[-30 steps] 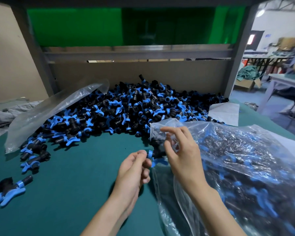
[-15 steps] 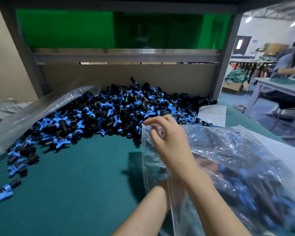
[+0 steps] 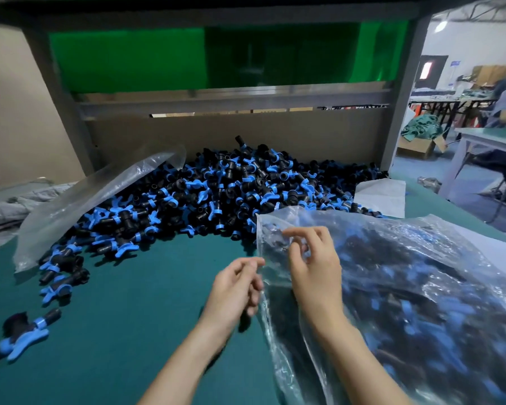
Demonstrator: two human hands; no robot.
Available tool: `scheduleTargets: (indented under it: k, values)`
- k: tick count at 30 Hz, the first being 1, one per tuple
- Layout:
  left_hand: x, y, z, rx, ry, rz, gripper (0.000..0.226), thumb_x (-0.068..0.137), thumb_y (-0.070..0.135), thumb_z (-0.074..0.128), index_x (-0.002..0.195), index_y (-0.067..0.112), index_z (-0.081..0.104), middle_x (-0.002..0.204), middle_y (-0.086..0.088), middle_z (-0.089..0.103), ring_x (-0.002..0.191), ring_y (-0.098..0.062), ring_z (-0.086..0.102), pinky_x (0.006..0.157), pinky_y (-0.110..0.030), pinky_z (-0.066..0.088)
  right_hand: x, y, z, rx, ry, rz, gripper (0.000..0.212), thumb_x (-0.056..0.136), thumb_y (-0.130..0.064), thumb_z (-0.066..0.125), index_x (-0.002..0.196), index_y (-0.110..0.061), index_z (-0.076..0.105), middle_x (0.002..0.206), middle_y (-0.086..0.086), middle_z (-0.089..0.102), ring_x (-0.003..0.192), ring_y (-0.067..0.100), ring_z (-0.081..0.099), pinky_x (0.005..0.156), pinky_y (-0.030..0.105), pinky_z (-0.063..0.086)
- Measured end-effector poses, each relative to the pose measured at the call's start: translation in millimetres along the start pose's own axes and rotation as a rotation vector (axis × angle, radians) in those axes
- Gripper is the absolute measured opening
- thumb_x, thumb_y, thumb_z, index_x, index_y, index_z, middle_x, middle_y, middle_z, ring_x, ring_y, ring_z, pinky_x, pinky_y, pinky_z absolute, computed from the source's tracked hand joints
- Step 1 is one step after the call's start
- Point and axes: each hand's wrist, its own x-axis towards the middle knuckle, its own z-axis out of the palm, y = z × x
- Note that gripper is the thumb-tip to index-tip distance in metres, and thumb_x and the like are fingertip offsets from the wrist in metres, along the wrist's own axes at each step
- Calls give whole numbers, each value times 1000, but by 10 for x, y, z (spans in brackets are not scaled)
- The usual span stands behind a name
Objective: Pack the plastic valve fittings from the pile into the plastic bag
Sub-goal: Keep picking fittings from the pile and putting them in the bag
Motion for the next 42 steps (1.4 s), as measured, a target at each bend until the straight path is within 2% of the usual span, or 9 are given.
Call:
scheduleTargets:
  k: [5,10,16,20,25,34,36,38,42]
  values:
    - [200,-161,-314,371,183,149,14,101,24,51,96,30,63,67,9,61,55,-12,49,50,-31,41,-123,298,92,-101,15,98,24,90,-13,57,92,-36,63,93,-15,47,75,3,56,59,29,44]
    - [495,-206,-207,840,224,228,25,99,40,47,123,33,49,81,17,59,70,-12,56,63,-35,44,-114,354,132,-138,83,147,21,89,-16,54,92,-36,61,94,-16,45,72,4,54,58,29,38]
    - [706,-98,-52,1046,253,272,44,99,52,41,136,29,38,104,13,56,86,-17,60,69,-37,49,-119,392,130,-144,82,147,18,92,-16,53,95,-31,62,95,-15,46,73,4,56,57,27,39]
    - [738,-34,19,1193,285,453,46,101,45,41,141,25,36,117,3,51,78,-24,63,62,-40,49,-128,395,126,-156,81,135,18,92,-18,52,95,-32,61,95,-16,45,72,3,56,55,22,40]
    - [785,-35,64,1319,267,689,44,95,22,56,139,20,49,103,-5,48,68,-23,53,50,-33,32,-127,402,130,-166,76,144,17,93,-18,51,96,-31,61,95,-16,44,71,4,55,55,20,39]
    - [772,-29,42,1075,472,680,28,104,33,41,124,21,55,108,2,57,75,-21,61,56,-33,42,-131,405,118,-169,72,145,17,93,-17,52,95,-32,60,95,-15,44,70,5,55,54,20,39]
    - [721,-23,-11,849,540,612,27,104,34,40,123,22,54,109,3,59,78,-17,58,63,-31,43,-134,403,115,-167,67,145,17,93,-18,51,95,-32,60,95,-16,44,69,6,55,53,22,40]
    - [635,-18,-77,550,567,516,21,104,33,41,118,27,55,92,2,60,73,-18,54,63,-30,38,-135,398,113,-169,62,144,17,94,-17,51,96,-31,60,95,-16,43,69,7,55,54,25,42]
    - [387,56,-204,13,533,290,21,105,18,41,101,26,60,70,6,47,53,-8,46,47,-26,40,-130,381,111,-193,42,128,16,94,-16,52,98,-28,61,97,-14,44,75,10,56,55,32,46]
